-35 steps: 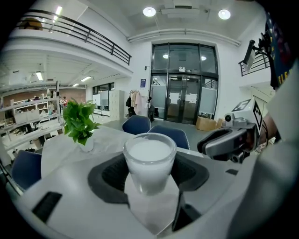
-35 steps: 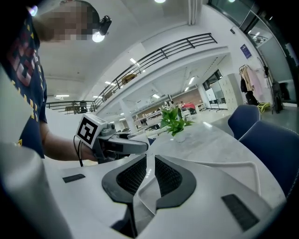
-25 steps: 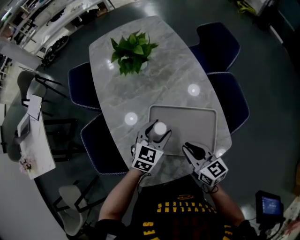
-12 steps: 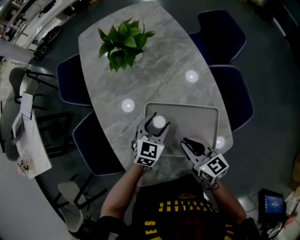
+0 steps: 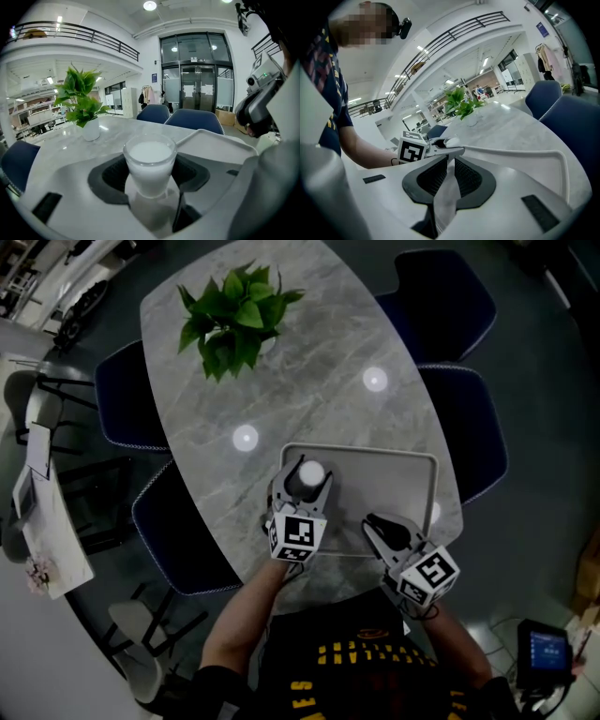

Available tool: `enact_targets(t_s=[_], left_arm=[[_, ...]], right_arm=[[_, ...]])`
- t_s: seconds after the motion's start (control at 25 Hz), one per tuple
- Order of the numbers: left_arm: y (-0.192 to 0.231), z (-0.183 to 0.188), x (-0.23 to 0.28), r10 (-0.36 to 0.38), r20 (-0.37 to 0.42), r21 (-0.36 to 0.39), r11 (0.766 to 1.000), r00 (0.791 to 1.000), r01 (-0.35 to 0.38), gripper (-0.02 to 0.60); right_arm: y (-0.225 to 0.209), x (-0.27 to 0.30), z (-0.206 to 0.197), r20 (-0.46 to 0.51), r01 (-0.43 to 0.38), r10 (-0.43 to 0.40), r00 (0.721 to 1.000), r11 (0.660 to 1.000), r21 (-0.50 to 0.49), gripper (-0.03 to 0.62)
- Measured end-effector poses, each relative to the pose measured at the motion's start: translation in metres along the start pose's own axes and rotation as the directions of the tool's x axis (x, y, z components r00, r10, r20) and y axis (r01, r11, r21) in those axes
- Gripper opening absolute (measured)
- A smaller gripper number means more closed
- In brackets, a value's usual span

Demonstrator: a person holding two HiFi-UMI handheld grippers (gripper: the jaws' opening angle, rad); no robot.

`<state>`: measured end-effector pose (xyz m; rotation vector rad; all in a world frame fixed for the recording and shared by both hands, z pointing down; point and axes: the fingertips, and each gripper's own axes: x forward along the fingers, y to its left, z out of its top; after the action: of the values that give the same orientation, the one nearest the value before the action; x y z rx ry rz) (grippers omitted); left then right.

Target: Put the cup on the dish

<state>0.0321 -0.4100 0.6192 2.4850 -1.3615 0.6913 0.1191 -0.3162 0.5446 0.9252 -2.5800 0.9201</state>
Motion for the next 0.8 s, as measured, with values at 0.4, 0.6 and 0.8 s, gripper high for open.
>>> enact_targets(t_s=[0.4,0.6,0.8], left_arm=[[0.007,-0.012,0.014,0.024,-0.005,-0.034,0.999,1.000,-0.024,0.264],[0.009,-0.011,0.016,0.029,0.004,-0.032,0.999,1.000,-0.029,0.264],[0.007,-0.016,0.018,0.035,-0.031,-0.007,0.999,0.999,-0.035,0.264]], right_arm=[[-0.004,0.004,-0.002,-0.017,0.006,-0.006,1.000,1.000,0.016,0.051],[-0.005,0.004,-0.005,-0.026,0.007,-0.006,1.000,1.000,0.020,0.051],[-0.006,0.005,-0.004,-0.026,0.006,-0.005,1.000,1.000,0.019,0.051]])
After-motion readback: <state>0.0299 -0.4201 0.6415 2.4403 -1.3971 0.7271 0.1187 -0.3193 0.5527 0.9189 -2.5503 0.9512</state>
